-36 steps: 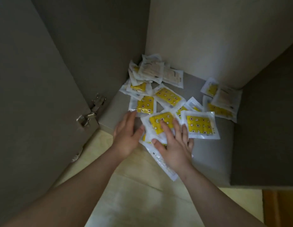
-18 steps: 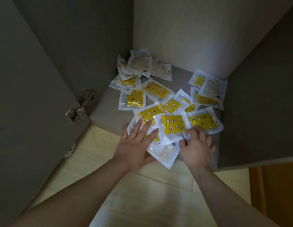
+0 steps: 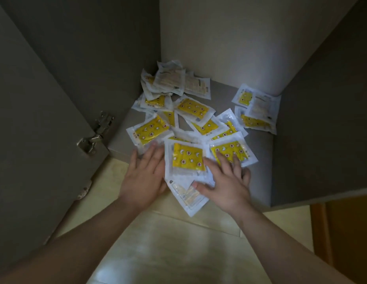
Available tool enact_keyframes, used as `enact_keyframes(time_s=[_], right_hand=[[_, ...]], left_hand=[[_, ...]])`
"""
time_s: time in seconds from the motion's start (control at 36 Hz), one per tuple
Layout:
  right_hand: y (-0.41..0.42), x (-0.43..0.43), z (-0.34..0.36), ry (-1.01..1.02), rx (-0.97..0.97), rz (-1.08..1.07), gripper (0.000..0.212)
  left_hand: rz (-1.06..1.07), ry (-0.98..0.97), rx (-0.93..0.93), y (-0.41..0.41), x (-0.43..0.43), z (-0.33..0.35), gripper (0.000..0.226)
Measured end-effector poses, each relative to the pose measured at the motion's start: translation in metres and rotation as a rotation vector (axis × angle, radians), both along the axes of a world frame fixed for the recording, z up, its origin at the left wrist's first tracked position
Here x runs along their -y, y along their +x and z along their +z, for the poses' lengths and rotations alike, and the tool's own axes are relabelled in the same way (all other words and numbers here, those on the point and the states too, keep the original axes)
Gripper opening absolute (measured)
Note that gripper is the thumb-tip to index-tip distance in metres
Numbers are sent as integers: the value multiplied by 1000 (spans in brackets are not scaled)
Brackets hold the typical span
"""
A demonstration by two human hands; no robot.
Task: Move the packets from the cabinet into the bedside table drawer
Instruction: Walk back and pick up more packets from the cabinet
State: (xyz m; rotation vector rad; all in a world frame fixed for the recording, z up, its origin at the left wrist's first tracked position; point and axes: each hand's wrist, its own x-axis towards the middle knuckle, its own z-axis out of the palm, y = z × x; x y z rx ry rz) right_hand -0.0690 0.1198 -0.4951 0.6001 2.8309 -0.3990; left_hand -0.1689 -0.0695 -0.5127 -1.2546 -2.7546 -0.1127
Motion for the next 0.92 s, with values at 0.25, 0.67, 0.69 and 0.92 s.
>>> enact_keyframes(time_s=[0.25,0.67,0.69,0.92], right_hand=[[-19,-3,8,-118,45,38,98],[27,-10,-6,123,-269,74,50],[26,-10,-7,146,-267,63,49],[5,-11,4,41,42,-38,65]], left_hand=[[-95,9,-73,12,-8,-14,86],[-155,323,68,-10,7,10,39],[-137,327,102,-10,7,13,38],[-35,300,158,-6,1,22,25]])
